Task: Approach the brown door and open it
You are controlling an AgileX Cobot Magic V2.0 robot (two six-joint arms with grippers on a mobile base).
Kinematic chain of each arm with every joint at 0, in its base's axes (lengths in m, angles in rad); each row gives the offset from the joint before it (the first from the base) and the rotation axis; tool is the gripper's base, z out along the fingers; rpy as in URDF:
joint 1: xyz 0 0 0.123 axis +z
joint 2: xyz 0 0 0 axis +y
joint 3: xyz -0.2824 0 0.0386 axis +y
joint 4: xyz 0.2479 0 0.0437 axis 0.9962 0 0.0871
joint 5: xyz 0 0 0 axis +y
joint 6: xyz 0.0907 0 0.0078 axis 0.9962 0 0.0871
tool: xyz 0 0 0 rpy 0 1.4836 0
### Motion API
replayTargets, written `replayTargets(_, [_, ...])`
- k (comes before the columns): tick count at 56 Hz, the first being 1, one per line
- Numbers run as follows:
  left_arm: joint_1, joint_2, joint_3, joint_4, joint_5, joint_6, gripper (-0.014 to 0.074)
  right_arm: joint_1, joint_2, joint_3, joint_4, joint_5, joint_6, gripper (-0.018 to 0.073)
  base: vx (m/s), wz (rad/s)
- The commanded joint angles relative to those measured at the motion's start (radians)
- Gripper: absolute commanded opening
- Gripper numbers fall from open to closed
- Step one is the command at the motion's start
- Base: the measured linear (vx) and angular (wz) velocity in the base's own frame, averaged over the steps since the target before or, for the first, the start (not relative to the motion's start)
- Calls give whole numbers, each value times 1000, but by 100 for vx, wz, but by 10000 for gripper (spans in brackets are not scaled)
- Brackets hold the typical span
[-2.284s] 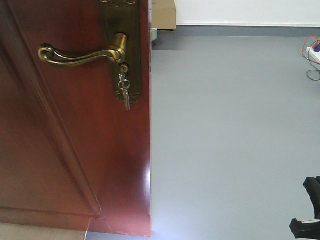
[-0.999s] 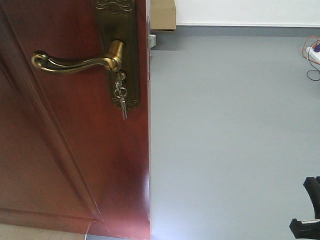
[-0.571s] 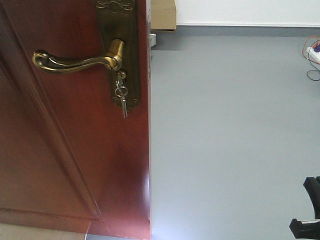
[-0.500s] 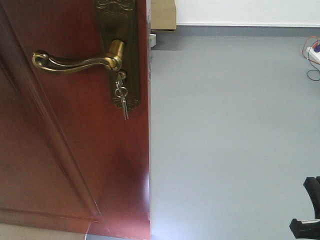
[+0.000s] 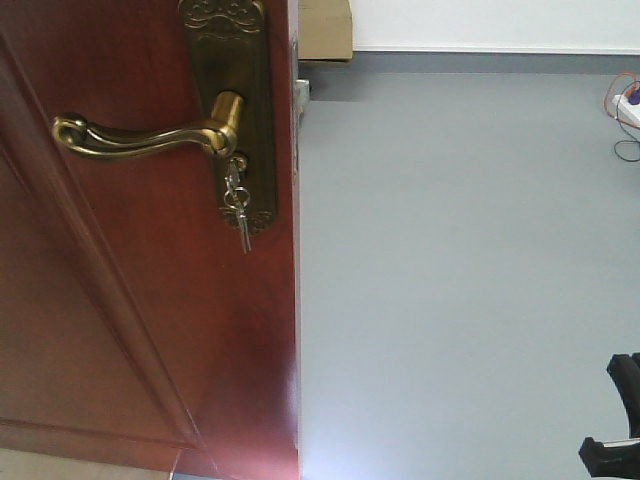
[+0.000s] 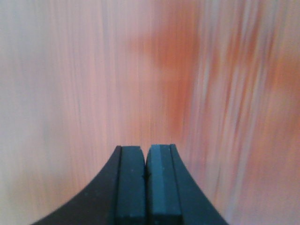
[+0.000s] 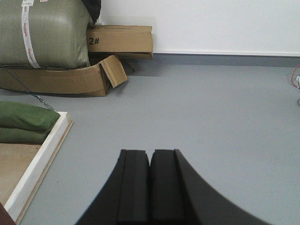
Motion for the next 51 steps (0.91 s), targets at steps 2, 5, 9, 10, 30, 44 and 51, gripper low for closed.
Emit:
replayTargets(2, [1,-78,35,0,-53,-10,-6,1,-6,3,-3,-77,-8,0,0,0])
replayTargets(5, [1,-112,27,2,6,-5,-6,1,-6,3,-3,-77,-8,0,0,0])
replayTargets(9, [1,-127,27,2,5,-5,-6,1,-6,3,-3,-77,-8,0,0,0])
replayTargets(10, [1,-125,27,2,3,-5,-6,1,-6,3,-3,-77,-8,0,0,0])
replayTargets(30, [1,-125,27,1,23,-10,-6,1,-6,3,-3,-77,-8,0,0,0])
replayTargets(44, [1,-125,27,1,23,-10,-6,1,-6,3,-3,-77,-8,0,0,0])
replayTargets(51, [1,-125,27,1,24,-10,-6,1,-6,3,-3,-77,-8,0,0,0])
